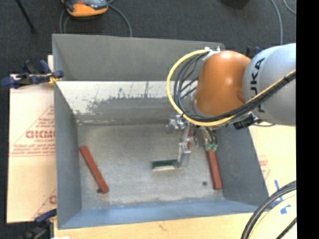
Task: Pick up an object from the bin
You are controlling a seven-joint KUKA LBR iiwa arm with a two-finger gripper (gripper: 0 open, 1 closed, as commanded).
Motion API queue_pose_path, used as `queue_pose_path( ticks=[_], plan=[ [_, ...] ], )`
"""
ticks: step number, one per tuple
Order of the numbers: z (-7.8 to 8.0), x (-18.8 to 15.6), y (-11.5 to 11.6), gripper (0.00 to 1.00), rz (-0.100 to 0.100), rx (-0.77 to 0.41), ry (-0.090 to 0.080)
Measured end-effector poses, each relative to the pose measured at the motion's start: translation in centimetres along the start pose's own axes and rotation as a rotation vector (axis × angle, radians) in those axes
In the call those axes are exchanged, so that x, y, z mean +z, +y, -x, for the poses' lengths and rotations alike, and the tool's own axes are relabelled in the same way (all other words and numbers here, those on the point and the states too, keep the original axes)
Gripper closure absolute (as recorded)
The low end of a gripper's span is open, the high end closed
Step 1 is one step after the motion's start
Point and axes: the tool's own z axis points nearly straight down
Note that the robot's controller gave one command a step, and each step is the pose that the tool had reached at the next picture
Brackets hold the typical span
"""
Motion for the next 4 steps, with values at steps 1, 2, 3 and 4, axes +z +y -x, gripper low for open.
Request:
queue_pose_path(
  ticks=[1, 2, 3, 4],
  plan=[
    [0.7, 7.1, -1.1, 0.0, 0.001, 0.067, -0.005],
    [0.4, 10.6, -1.5, 0.0, 0.0, 0.08, 0.004],
    [-0.2, 8.4, -1.9, 0.0, 0.0, 0.262, 0.0],
    [0.4, 10.1, -1.6, 0.0, -0.001, 0.087, 0.002]
  ],
)
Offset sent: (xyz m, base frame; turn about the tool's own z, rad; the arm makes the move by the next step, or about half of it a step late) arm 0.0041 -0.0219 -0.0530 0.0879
